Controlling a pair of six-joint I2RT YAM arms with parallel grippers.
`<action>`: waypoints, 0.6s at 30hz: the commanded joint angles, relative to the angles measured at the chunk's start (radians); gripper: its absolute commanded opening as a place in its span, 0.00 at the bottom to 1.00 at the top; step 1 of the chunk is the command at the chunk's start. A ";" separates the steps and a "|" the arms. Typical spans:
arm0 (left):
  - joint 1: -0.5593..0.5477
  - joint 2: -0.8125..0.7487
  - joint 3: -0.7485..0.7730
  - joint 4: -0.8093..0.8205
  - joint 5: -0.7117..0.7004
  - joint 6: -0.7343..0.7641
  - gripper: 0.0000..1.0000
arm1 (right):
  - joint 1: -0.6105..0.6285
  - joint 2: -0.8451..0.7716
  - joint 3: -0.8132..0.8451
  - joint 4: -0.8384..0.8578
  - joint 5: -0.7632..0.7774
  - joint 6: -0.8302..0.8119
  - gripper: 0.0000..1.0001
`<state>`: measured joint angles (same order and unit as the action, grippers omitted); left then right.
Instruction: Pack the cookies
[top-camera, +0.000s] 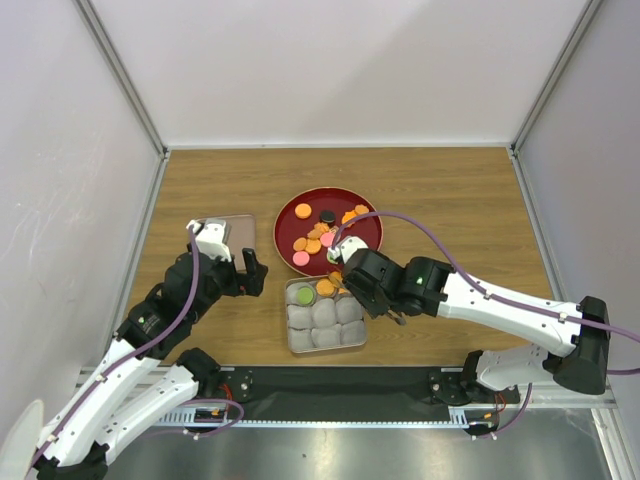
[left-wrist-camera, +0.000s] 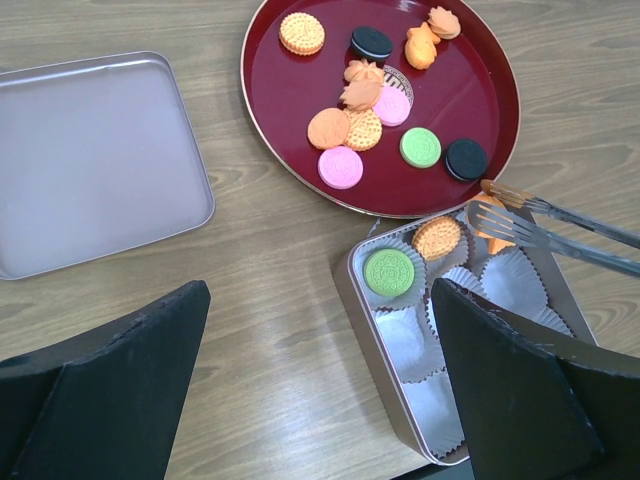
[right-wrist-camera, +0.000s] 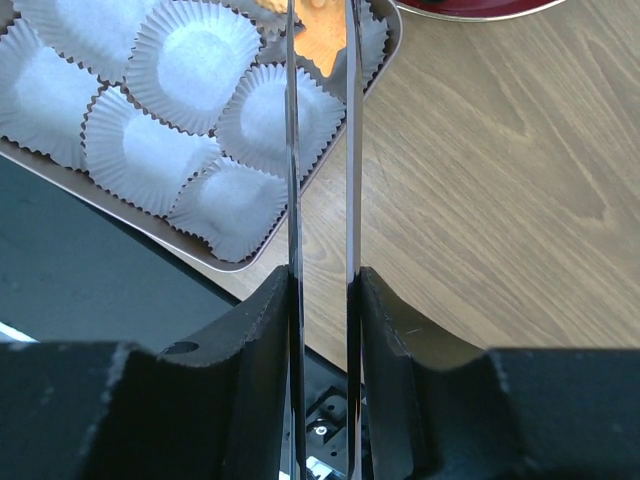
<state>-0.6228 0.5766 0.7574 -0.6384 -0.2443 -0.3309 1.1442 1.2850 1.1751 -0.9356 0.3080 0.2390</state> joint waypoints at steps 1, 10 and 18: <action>-0.009 0.005 0.013 0.017 -0.016 0.006 1.00 | 0.011 0.002 -0.003 0.023 0.060 -0.012 0.14; -0.012 0.003 0.013 0.016 -0.018 0.006 1.00 | 0.026 -0.016 0.000 0.011 0.071 0.006 0.15; -0.018 0.003 0.013 0.014 -0.023 0.004 1.00 | 0.034 -0.033 -0.002 -0.008 0.075 0.019 0.15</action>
<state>-0.6319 0.5781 0.7574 -0.6388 -0.2523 -0.3313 1.1694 1.2816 1.1667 -0.9379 0.3382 0.2432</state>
